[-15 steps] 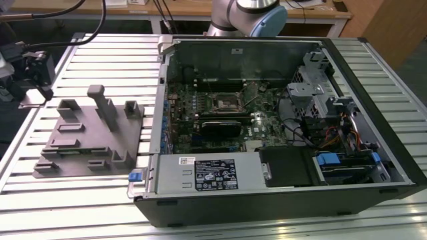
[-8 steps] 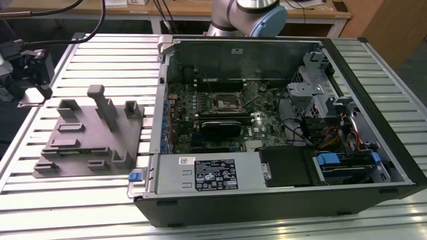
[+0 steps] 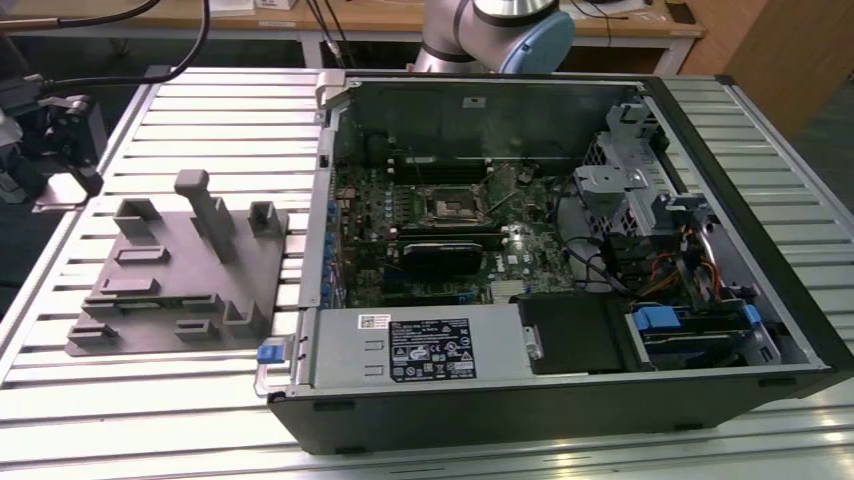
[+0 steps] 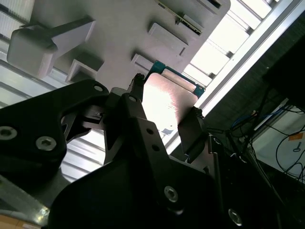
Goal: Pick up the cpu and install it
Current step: 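Pick up the cpu and move it towards the insertion slot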
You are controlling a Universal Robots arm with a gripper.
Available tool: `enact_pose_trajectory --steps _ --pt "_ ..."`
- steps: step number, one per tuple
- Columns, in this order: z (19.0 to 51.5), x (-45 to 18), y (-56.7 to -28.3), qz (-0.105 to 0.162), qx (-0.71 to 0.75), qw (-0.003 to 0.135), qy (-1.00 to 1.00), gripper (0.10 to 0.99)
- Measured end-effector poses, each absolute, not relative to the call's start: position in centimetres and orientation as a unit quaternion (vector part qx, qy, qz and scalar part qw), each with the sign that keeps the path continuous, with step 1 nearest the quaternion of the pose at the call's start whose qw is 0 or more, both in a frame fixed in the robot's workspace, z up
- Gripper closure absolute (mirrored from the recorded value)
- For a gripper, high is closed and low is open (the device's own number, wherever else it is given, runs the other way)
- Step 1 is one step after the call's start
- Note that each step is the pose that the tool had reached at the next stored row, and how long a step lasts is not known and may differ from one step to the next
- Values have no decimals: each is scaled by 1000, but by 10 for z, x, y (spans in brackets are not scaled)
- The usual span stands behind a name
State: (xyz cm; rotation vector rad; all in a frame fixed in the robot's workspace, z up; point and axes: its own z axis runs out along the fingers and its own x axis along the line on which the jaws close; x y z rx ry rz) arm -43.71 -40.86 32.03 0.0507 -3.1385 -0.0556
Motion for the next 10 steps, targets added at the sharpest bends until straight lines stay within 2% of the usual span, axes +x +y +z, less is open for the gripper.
enact_pose_trajectory --steps 10 --pt "325 -437 -409 -18 16 1 -1000 545"
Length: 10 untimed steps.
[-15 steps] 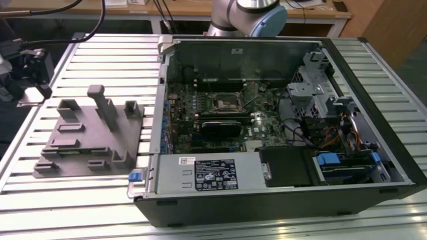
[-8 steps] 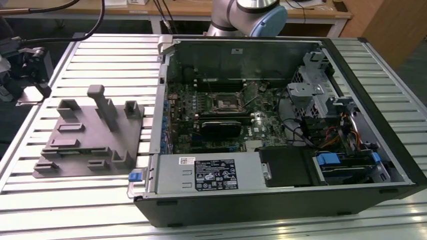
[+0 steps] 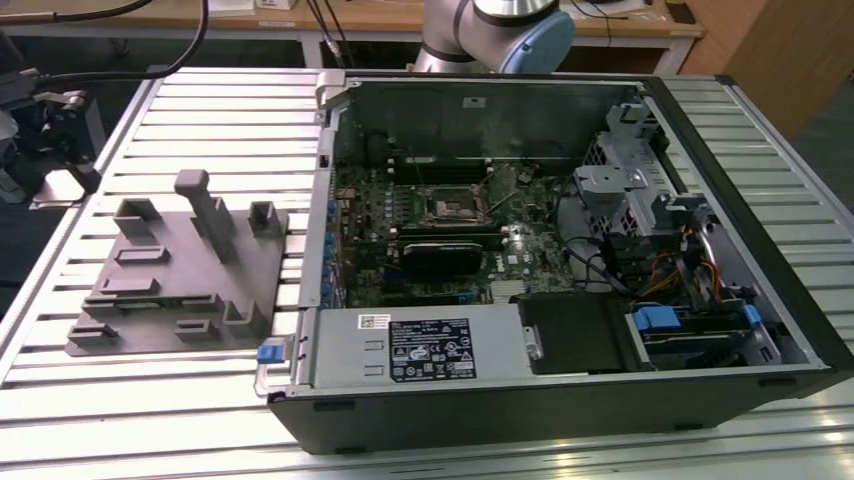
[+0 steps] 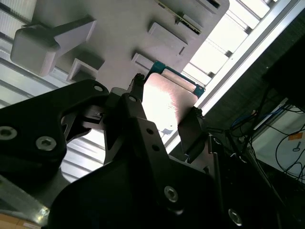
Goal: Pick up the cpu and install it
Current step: 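Pick up the cpu and move it towards the insertion slot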
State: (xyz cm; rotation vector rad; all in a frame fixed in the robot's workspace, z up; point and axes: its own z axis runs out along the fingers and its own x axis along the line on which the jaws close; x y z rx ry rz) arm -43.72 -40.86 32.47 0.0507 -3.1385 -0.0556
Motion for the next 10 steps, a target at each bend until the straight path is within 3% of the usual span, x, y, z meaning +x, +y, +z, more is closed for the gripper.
enact_pose_trajectory --steps 10 --pt "331 -437 -409 -18 16 1 -1000 545"
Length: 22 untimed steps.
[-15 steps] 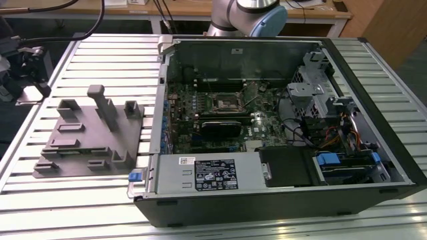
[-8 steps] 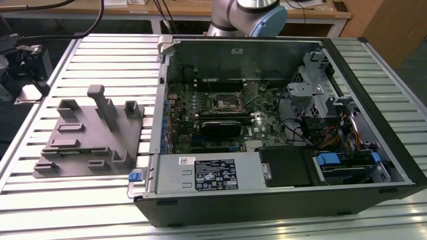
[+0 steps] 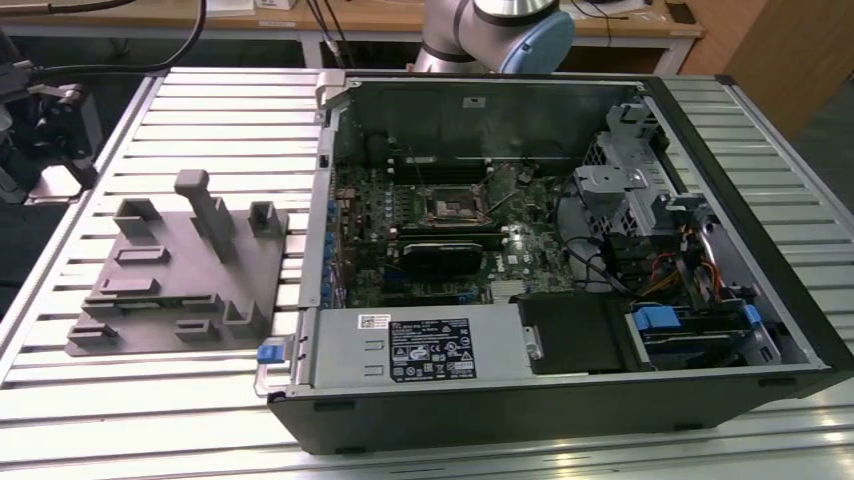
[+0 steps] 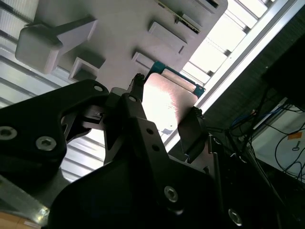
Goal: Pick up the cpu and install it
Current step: 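Pick up the cpu and move it towards the insertion slot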
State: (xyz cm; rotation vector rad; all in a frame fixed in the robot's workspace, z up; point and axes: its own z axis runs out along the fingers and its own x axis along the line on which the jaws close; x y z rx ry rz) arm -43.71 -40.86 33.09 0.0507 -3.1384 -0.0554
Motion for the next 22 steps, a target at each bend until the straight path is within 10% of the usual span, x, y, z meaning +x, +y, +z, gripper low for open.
enact_pose_trajectory --steps 22 --pt "346 -437 -409 -18 16 1 -1000 545"
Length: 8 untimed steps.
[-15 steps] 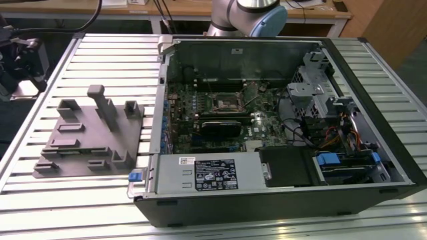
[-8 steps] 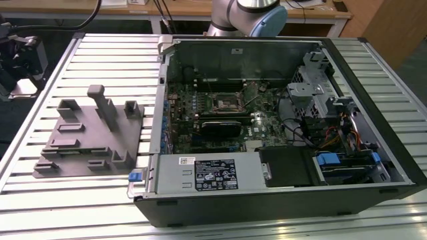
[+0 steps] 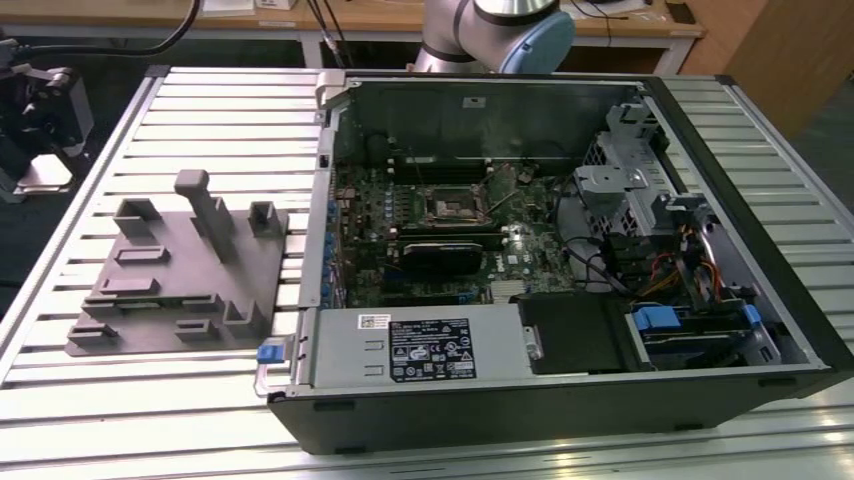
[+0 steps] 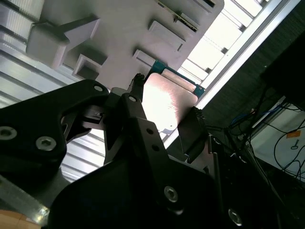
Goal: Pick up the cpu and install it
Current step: 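Pick up the cpu and move it towards the insertion slot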
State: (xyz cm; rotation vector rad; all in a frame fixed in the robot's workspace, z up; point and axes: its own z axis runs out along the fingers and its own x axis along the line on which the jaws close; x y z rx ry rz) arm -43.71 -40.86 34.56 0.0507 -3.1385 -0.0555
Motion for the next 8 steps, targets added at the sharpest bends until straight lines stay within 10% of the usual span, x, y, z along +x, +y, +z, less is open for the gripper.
enact_pose_trajectory --steps 8 --pt "350 -437 -409 -18 16 1 -1000 545"
